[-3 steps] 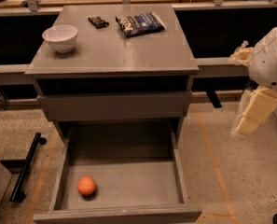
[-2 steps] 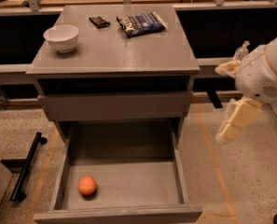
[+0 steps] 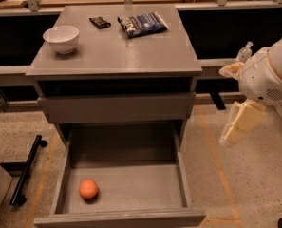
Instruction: Pick orange from middle drawer and place on counter
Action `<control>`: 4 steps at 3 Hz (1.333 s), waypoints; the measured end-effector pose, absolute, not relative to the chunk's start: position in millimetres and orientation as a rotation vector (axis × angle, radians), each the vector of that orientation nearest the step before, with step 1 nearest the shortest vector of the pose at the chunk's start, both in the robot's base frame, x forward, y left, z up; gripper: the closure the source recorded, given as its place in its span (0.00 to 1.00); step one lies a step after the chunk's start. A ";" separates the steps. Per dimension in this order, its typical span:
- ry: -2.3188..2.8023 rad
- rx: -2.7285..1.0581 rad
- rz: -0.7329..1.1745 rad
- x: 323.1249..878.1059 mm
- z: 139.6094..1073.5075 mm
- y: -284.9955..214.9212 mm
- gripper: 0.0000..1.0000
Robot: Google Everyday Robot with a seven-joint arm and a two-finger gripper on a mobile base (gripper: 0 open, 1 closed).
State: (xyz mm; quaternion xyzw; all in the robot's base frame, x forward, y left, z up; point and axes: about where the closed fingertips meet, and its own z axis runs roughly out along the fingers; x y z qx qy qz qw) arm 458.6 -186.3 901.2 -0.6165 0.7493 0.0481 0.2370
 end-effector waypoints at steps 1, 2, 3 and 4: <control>2.021 -1.688 0.209 455.9 867.8 -174.9 0.00; 1.948 -1.659 0.340 464.9 816.6 -147.6 0.00; 1.902 -1.618 0.465 477.7 769.8 -116.3 0.00; 1.900 -1.606 0.478 481.7 762.4 -113.8 0.00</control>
Offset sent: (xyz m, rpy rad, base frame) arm 0.0199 0.0690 -0.1506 0.3187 0.0429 0.1072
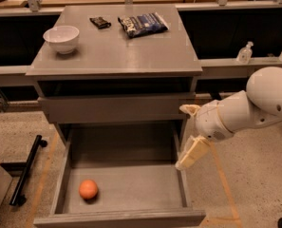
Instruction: Pick orange from middle drawer and place on counter
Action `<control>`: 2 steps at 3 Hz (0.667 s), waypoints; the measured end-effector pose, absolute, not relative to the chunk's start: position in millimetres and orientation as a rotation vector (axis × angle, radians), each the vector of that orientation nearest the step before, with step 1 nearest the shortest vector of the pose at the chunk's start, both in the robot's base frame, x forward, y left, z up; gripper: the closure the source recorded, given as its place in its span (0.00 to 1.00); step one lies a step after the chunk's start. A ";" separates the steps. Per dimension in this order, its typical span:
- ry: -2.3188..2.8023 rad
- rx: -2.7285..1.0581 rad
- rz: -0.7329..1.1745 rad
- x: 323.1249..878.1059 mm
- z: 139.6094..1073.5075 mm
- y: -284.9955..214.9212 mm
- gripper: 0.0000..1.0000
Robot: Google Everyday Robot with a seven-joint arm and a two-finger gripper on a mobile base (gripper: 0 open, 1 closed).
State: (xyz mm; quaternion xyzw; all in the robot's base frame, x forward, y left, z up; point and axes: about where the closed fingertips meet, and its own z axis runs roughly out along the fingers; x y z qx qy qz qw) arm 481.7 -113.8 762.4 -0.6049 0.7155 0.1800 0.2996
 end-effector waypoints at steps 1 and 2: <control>1.926 -1.578 0.456 474.9 765.5 -122.8 0.00; 1.897 -1.545 0.489 478.0 748.4 -110.2 0.00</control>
Offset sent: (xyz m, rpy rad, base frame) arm 0.0166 0.0271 -0.0486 0.1406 -0.0497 -0.0504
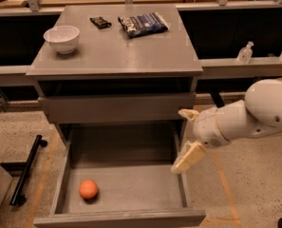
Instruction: Pick orange from middle drawer and place on counter
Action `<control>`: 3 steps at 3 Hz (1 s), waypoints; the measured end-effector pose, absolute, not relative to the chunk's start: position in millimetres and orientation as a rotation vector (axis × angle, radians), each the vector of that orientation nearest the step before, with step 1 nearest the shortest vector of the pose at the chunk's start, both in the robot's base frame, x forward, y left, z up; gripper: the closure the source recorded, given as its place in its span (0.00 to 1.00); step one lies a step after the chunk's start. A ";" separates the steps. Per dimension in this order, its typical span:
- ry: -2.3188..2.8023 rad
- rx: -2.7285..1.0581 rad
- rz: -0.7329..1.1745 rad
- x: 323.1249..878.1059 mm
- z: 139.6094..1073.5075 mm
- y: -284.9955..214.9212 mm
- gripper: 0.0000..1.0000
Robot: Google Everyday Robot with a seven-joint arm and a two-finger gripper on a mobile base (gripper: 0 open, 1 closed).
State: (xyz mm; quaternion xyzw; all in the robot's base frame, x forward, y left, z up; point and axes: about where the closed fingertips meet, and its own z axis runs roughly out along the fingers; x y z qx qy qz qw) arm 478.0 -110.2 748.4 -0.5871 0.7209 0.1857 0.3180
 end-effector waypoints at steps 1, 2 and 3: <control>1.833 -1.532 0.545 501.2 713.6 -78.2 0.00; 1.781 -1.538 0.595 521.7 681.6 -46.2 0.00; 1.783 -1.534 0.608 522.7 674.3 -44.0 0.00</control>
Offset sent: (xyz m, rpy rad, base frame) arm 0.0714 0.1019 -0.1075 0.1663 -0.0251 0.1057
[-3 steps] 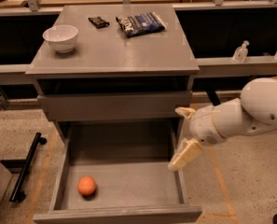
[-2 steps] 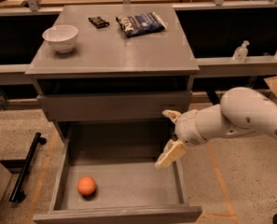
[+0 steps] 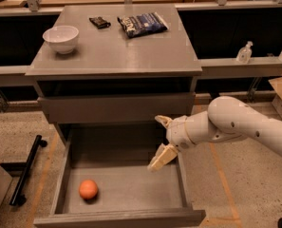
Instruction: Pick orange from middle drawer and place on counter
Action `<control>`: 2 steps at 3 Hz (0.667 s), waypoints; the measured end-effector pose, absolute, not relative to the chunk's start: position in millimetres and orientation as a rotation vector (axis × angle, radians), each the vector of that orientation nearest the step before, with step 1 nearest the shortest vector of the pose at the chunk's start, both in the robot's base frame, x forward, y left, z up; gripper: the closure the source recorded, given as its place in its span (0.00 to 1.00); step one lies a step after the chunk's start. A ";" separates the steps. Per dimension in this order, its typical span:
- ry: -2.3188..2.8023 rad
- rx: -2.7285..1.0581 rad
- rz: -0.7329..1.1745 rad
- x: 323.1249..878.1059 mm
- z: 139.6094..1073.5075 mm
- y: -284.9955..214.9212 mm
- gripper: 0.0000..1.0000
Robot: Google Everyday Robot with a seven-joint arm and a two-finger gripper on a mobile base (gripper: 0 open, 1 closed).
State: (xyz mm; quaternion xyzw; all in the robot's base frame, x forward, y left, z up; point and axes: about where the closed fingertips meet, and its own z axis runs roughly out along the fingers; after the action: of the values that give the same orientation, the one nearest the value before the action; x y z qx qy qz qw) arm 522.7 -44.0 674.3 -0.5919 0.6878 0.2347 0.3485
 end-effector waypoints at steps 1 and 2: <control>1.809 -1.522 0.605 521.8 673.1 -47.8 0.00; 1.810 -1.521 0.605 521.8 673.1 -48.0 0.00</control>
Offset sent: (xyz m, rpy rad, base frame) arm 0.0127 0.0336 -0.0415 0.1071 0.0145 0.0230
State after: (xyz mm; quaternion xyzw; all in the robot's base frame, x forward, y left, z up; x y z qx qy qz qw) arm 521.8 -48.0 673.1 -0.5854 0.6965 0.2327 0.3435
